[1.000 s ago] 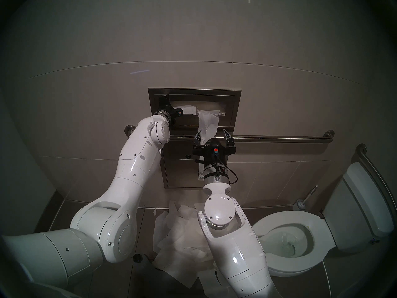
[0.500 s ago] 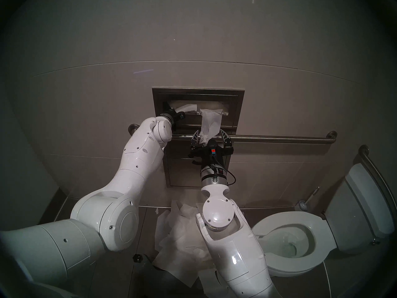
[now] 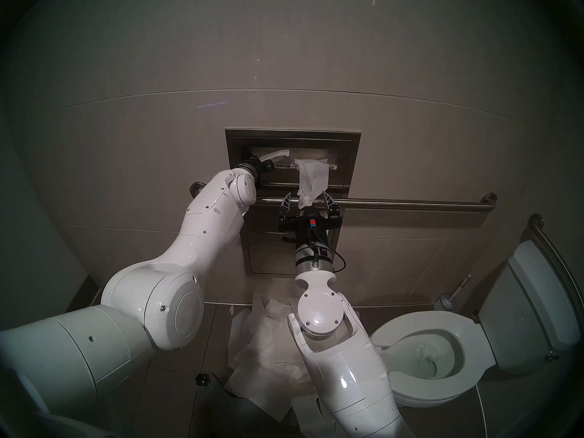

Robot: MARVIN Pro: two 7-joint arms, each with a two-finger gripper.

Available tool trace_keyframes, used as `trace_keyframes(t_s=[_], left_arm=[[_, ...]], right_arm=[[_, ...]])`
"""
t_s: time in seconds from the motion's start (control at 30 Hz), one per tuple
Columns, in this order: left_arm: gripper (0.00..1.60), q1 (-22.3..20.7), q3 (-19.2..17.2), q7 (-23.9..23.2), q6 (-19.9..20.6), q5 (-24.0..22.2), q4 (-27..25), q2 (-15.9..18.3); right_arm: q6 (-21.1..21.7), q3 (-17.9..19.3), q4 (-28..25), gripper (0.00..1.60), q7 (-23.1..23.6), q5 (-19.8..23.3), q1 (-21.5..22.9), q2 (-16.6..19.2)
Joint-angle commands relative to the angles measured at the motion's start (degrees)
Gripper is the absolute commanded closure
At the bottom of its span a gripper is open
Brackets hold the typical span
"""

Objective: Take out a toilet seat cover

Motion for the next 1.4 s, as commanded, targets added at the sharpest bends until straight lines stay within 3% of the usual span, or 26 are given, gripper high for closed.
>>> trace_keyframes(t_s=[0.0, 0.27, 0.37, 0.43, 0.47, 0.5, 0.7, 0.77, 0.8, 0.83, 0.87, 1.03, 1.37], left_arm=[[1.6, 0.26, 1.83, 2.72, -1.62, -0.02, -6.28, -3.15], [1.6, 3.78, 3.11, 2.47, -2.5, -0.52, -10.28, -3.26], [1.6, 5.98, 2.89, 2.86, -2.01, -0.73, -14.09, -3.15], [1.6, 5.1, 2.72, 3.28, -2.07, -0.8, -12.63, -2.85], [1.6, 6.88, 2.82, 2.98, -1.8, -0.78, -15.65, -3.09], [1.6, 6.14, 2.54, 3.32, -1.82, -1.0, -14.43, -2.89], [1.6, 8.89, 2.54, 3.63, -1.23, -1.12, -20.04, -3.01], [1.6, 8.05, 2.23, 3.95, -1.23, -1.39, -18.73, -2.95], [1.6, 9.28, 2.34, 3.61, -1.07, -1.37, -21.46, -3.02], [1.6, 8.23, 2.28, 4.26, -1.14, -1.44, -19.65, -3.07], [1.6, 9.34, 2.35, 3.85, -0.99, -1.55, -21.99, -3.18], [1.6, 9.59, 2.86, 4.05, -1.37, -2.2, -22.88, -4.0], [1.6, 16.78, 3.04, 2.32, -0.08, -2.63, -28.62, -3.9]], right_arm=[[0.04, 0.03, 0.16, 0.0, 0.86, 0.25, 4.32, -1.12], [0.22, 1.97, 1.98, 0.0, 1.75, 0.85, 7.49, -1.23], [0.32, 1.8, 2.97, 0.0, 2.43, 1.03, 8.93, -2.06], [0.3, 2.02, 3.11, 0.0, 2.51, 1.09, 8.9, -2.02], [0.38, 1.73, 3.52, 0.0, 2.71, 1.11, 9.5, -2.35], [0.37, 1.93, 3.72, 0.0, 2.8, 1.17, 9.64, -2.32], [0.52, 2.26, 5.41, 0.0, 3.68, 1.3, 12.19, -3.25], [0.47, 2.49, 5.56, 0.0, 3.76, 1.3, 12.56, -3.22], [0.48, 2.6, 5.83, 0.0, 3.89, 1.32, 13.03, -3.39], [0.43, 2.9, 5.76, 0.0, 3.96, 1.29, 13.07, -3.52], [0.49, 3.03, 6.21, 0.0, 4.07, 1.35, 13.85, -3.52], [0.56, 3.98, 7.09, 0.0, 4.5, 1.42, 14.89, -3.57], [0.92, 5.5, 9.84, 0.0, 5.79, 1.48, 18.33, -4.18]])
